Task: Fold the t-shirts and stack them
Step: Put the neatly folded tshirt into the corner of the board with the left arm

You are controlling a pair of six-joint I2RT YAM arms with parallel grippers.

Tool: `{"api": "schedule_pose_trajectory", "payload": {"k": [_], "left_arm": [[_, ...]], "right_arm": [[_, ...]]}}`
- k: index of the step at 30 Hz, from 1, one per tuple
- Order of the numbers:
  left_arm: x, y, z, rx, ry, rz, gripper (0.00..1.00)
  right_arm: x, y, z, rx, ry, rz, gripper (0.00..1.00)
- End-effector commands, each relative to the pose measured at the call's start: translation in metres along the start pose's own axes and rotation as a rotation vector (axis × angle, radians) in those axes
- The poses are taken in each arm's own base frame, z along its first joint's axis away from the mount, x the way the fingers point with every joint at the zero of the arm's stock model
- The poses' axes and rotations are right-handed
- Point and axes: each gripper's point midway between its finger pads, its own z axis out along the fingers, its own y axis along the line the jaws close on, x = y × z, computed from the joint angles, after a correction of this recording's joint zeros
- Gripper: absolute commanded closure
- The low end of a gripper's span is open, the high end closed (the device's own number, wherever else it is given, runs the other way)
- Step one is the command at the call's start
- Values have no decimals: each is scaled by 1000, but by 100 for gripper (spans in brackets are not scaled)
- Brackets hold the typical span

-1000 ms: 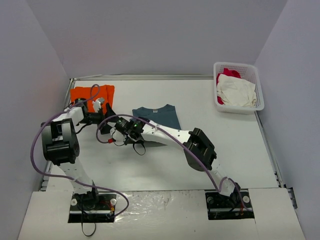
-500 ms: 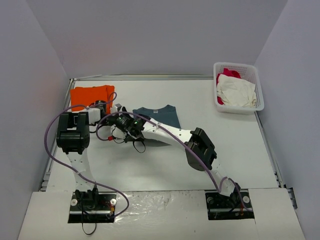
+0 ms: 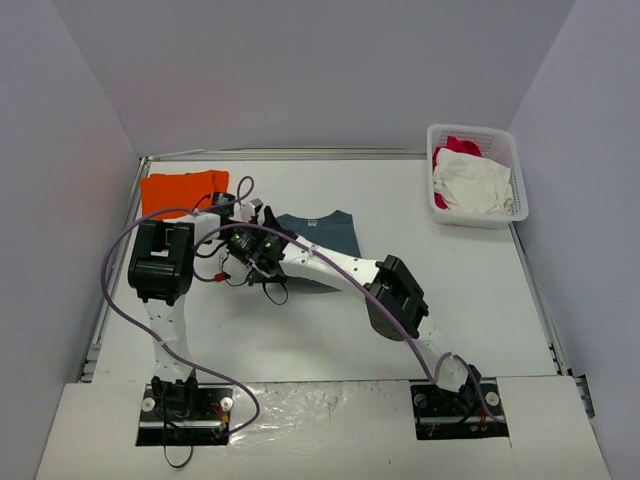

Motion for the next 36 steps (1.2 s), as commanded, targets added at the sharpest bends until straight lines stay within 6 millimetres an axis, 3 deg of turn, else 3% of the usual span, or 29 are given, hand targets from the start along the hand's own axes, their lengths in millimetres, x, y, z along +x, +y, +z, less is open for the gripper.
{"api": "schedule_pose_trajectory", "payload": {"k": [1, 4, 5, 6, 8, 9, 10, 11, 12, 15, 17, 18, 19, 20, 21, 22, 24, 25, 28, 31, 32, 33, 35, 36], "left_arm": [[-6, 0, 11, -11, -5, 46, 11], [-5, -2, 13, 7, 6, 43, 50], [-5, -3, 14, 12, 9, 42, 94], [-6, -5, 14, 17, 9, 49, 97], [-2, -15, 14, 52, 34, 57, 98], [-3, -19, 14, 57, 32, 69, 98], [-3, -22, 13, 67, 30, 79, 98], [-4, -28, 11, 79, 28, 85, 98], [-5, -30, 10, 81, 23, 87, 98], [-9, -35, 2, 93, 8, 101, 98], [-13, -34, -5, 91, -11, 115, 98], [-14, -33, -9, 85, -22, 121, 98], [-15, -30, -12, 79, -31, 141, 98], [-18, -31, -20, 70, -53, 138, 98], [-18, -29, -24, 55, -62, 133, 98], [-21, -24, -27, 16, -78, 187, 98], [-18, -22, -39, -82, -78, 195, 98], [-23, -13, -44, -160, -102, 242, 98], [-34, -13, -61, -302, -161, 295, 98], [-45, -20, -77, -421, -170, 395, 98], [-44, -10, -85, -502, -153, 367, 98], [-56, -24, -93, -519, -186, 405, 98], [-60, -17, -100, -602, -152, 433, 98], [-72, -33, -108, -608, -184, 478, 98]], "right_arm": [[5, -2, -5, -8, 30, 2, 100], [5, 0, -4, -16, 28, 3, 100], [6, 1, -4, -23, 31, 2, 100], [6, 2, -4, -26, 31, 1, 100], [7, 4, -3, -30, 36, -2, 100], [7, 4, -3, -30, 39, -6, 91], [11, 6, -2, -37, 49, -10, 70], [14, 6, -9, -38, 47, -15, 16], [17, 7, -13, -43, 47, -24, 0], [41, 21, -41, -98, 24, -67, 0], [65, 34, -71, -146, -13, -74, 0], [78, 34, -80, -159, -17, -66, 0], [90, 28, -103, -144, -58, -47, 0], [108, 42, -106, -233, -61, -51, 0], [137, 29, -109, -263, -51, 24, 0], [152, 22, -121, -261, -74, 61, 0], [193, 16, -122, -275, -31, 147, 0], [203, 12, -128, -251, -29, 170, 0], [225, 5, -124, -215, -44, 272, 0], [231, 7, -115, -219, -72, 333, 0], [231, 7, -112, -226, -81, 346, 0], [229, 9, -110, -244, -100, 358, 0], [231, 10, -101, -267, -107, 381, 0], [231, 10, -98, -277, -111, 391, 0]]}}
